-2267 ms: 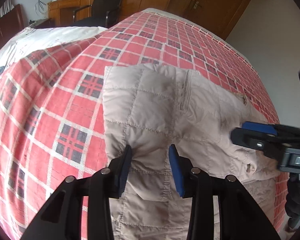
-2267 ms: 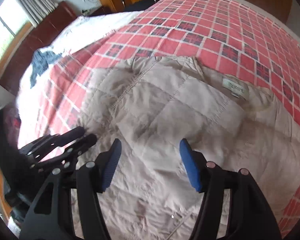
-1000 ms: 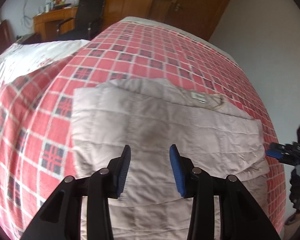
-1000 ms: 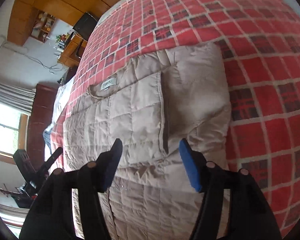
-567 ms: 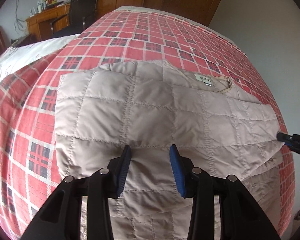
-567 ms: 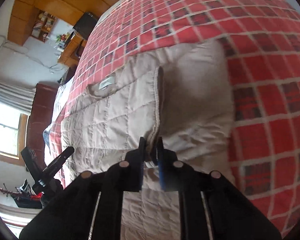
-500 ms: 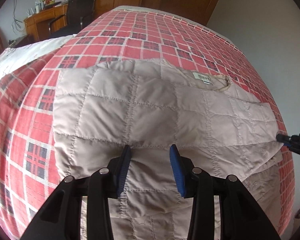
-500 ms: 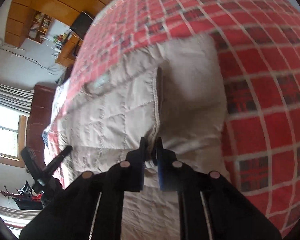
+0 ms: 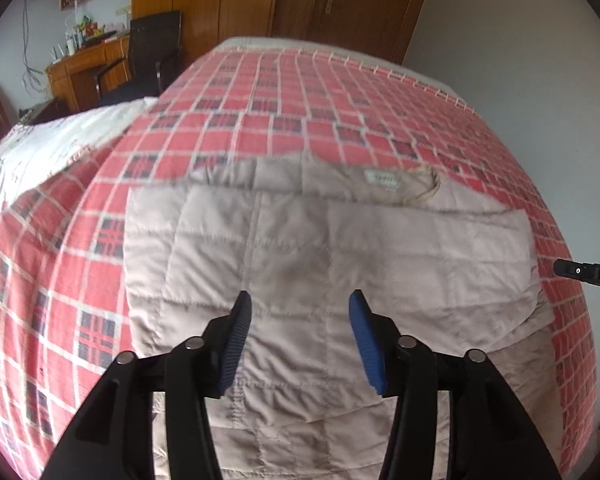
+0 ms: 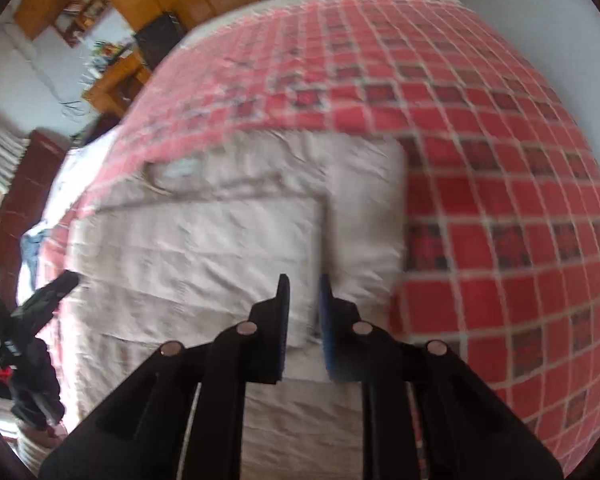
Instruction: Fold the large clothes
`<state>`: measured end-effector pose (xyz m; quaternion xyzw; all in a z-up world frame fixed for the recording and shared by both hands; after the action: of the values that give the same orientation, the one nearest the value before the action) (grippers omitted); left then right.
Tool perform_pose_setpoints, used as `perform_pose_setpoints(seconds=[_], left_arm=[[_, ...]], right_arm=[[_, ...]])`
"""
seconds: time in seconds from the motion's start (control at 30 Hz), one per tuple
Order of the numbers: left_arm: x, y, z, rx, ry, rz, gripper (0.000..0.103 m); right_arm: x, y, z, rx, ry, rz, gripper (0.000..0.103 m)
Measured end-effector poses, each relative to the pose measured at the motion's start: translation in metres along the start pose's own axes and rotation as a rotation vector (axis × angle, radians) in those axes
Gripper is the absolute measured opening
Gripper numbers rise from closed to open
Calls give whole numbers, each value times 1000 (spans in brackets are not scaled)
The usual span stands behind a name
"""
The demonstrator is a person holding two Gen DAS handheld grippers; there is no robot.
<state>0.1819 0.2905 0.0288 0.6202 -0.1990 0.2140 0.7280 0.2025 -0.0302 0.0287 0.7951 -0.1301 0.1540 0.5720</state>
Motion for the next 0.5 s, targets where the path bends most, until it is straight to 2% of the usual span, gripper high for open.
perform_pose_setpoints(seconds=[0.17, 0.3, 0.5], left_arm=[[3, -24, 11, 22, -16, -46, 52], [-9, -43, 8, 60, -17, -90, 52], [-16, -50, -3, 22, 3, -106, 52]], right_arm=[[10, -36, -25, 36, 43, -58, 15], [0, -69, -26, -4, 34, -143, 18], [-12, -91, -14, 19, 1, -175, 16]])
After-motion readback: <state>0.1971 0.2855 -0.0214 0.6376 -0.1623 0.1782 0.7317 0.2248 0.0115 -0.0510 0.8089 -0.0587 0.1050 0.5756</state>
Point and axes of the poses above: each gripper's, at about its wrist camera, not at the fingertips, and y roughly against the way its jaws point, z to its right, x to its top, the point moved 1 cm from there along -y, roughly the way its jaws point, and after that the axes turned 2 degrees about y, right-handed, at the moved point
